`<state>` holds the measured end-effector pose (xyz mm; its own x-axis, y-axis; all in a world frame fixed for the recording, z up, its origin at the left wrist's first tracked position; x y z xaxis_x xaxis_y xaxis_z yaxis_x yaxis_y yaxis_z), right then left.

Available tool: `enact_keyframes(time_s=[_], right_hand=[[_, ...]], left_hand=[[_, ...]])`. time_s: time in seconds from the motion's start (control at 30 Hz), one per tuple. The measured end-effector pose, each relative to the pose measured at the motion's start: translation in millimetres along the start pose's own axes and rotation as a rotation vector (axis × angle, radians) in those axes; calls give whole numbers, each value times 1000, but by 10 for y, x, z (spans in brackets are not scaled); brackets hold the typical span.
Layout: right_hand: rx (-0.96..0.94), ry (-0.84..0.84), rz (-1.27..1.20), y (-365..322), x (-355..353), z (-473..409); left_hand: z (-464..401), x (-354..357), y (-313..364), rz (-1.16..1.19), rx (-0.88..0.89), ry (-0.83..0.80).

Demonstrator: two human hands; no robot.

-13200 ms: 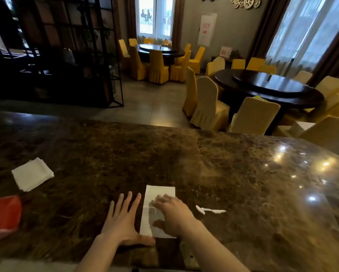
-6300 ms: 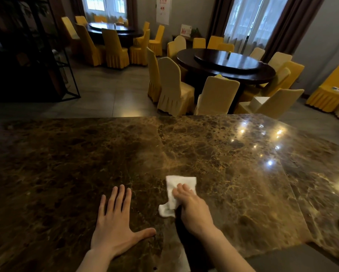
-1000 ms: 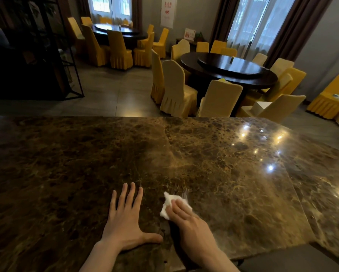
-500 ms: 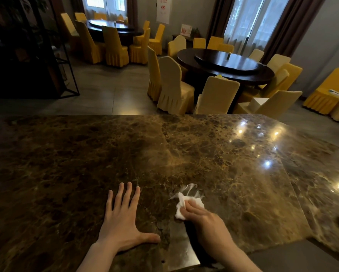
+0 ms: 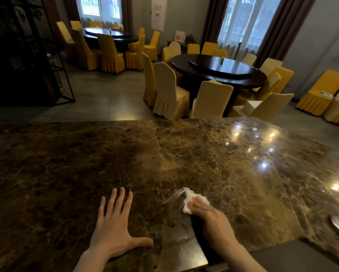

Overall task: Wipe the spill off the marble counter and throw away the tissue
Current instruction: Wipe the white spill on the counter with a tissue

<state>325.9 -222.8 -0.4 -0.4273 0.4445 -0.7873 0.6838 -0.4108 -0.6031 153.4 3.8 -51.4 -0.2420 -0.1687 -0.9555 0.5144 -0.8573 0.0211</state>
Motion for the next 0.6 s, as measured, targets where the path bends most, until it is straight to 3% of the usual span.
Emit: enact_keyframes(time_s=[0.13,0.33,0.4,0.53,0.6], right_hand=[[218,121,35,44,9,-107],[10,-1,-104,-239,157,144],[115,152,-333,-148,-87,100],[566,560,-895,405,-446,-31],[677,680,-936,572,-555,-69]], left_hand=[[0,4,10,-17,-6,-8],[-8,4,3,-25,-14,17],[1,1,8,-25,-17,19],[-10,-21,10,-12,-14,21],[-8,-15,4,-9,-20,26]])
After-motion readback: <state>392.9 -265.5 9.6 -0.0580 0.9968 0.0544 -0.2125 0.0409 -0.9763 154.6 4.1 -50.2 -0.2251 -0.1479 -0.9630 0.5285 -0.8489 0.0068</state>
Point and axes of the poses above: each hand's wrist, its own z-axis away from the middle knuckle, its own x-axis out of the palm, y = z × x, the point moved 7 cm from there along -z, towards the middle knuckle, and after that the axes turned 13 degrees about -z, right-handed, at the moved point
